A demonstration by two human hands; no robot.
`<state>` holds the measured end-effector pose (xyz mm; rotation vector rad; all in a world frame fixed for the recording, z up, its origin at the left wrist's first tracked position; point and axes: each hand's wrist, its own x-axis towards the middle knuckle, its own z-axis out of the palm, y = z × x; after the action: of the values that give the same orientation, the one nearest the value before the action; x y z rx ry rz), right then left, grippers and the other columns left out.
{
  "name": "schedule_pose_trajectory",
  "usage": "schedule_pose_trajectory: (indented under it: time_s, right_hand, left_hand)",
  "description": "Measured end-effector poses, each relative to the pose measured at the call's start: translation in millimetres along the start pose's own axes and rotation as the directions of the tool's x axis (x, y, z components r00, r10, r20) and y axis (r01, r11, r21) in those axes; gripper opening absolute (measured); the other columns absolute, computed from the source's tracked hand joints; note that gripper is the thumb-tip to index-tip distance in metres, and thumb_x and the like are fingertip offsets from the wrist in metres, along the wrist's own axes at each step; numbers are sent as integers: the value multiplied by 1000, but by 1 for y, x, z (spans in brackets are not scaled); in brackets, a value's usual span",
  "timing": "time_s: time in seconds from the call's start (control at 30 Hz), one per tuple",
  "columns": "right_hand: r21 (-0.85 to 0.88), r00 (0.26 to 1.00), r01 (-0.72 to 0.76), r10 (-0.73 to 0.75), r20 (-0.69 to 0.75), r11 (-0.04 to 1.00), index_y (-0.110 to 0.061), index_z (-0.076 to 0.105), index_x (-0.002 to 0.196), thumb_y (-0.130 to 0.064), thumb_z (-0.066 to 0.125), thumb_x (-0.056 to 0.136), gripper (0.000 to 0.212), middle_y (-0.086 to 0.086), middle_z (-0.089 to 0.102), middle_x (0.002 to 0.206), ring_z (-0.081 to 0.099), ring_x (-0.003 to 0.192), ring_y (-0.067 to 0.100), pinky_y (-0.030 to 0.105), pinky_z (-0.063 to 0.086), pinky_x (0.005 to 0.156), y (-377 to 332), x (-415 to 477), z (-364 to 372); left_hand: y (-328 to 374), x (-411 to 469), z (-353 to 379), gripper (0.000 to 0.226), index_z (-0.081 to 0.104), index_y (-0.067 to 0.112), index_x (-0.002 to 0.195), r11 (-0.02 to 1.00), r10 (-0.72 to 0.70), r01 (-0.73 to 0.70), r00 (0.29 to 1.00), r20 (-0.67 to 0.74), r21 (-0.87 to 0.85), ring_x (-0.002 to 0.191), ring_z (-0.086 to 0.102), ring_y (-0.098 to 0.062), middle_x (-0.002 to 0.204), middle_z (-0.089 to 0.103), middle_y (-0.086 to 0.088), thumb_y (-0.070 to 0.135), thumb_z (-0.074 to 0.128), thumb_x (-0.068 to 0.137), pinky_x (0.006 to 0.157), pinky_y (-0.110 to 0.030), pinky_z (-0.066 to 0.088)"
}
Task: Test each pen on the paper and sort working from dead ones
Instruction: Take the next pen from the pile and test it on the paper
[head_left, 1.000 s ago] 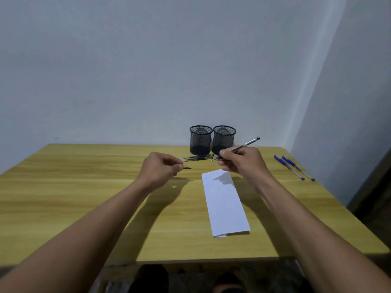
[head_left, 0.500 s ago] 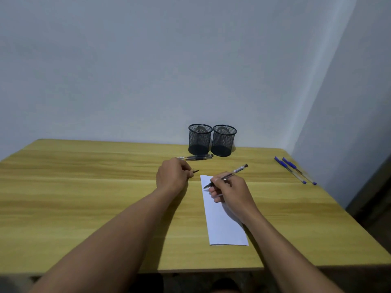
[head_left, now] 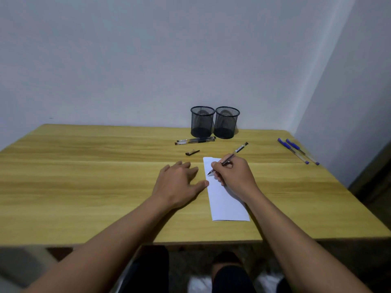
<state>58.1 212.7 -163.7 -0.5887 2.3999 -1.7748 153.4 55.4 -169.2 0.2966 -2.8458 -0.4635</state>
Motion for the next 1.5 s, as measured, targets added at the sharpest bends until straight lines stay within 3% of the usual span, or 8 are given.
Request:
schedule_pose_trajectory:
  time_s: [0.13,0.3,0.53,0.67,0.8,1.0,1.33,1.5]
  right_hand:
    - [-89,1000,10,-10,-5,996,-10,66,79,-21,70,90,17,1,70,62,63,52,9,31,50,56,1,-1,0]
    - [-139,1000,2,-1,5,990,-14,66,80,-24,71,86,13,4,72,69,71,66,23,44,60,64,1,-1,1]
    - [-160,999,27,-31,-18,987,-13,64,78,-24,69,91,18,1,72,64,62,50,7,33,53,56,-2,-4,0]
    - [-148,1000,8,-7,10,989,-14,65,75,-23,71,85,15,4,71,64,71,62,21,48,60,64,1,-4,1]
    - [-185,999,19,-26,-33,983,-13,63,77,-22,70,89,16,4,71,65,68,56,14,39,56,59,1,-5,1]
    - [-188,998,-8,-3,-58,982,-13,64,77,-22,70,88,15,4,72,67,72,63,20,45,59,63,1,-4,0]
    - [-216,994,-22,-2,-108,976,-11,62,77,-19,64,91,17,4,71,63,60,45,13,25,47,46,-2,-3,0]
    - [-193,998,-39,28,-59,981,-9,61,71,-20,66,82,16,7,67,59,59,52,20,35,47,52,1,-1,0]
  left_hand:
    - [1,2,2,72,54,28,141,999,-40,41,999,32,-15,147,30,-21,156,41,1,72,50,83,118,-47,26]
    - [3,1,2,73,52,28,142,999,-49,50,998,37,-20,148,28,-20,157,39,2,72,50,85,120,-48,22]
    - [1,1,4,73,52,28,142,998,-51,52,998,40,-25,149,27,-19,157,38,2,73,49,84,120,-46,21]
    - [1,0,5,73,52,29,142,998,-53,55,998,45,-26,149,26,-18,157,38,2,74,48,84,121,-46,20]
    - [0,1,5,73,51,30,143,997,-61,63,997,49,-35,149,24,-17,158,37,3,73,49,84,121,-46,19]
    - [0,2,6,74,50,30,143,997,-67,69,997,49,-37,150,24,-17,158,36,4,74,49,84,121,-46,19]
    - [0,2,6,75,51,30,143,997,-67,69,997,43,-34,149,24,-16,158,36,4,75,48,83,121,-45,19]
    - [0,1,7,75,50,30,143,997,-69,70,997,36,-34,149,24,-17,158,36,4,75,48,83,122,-45,18]
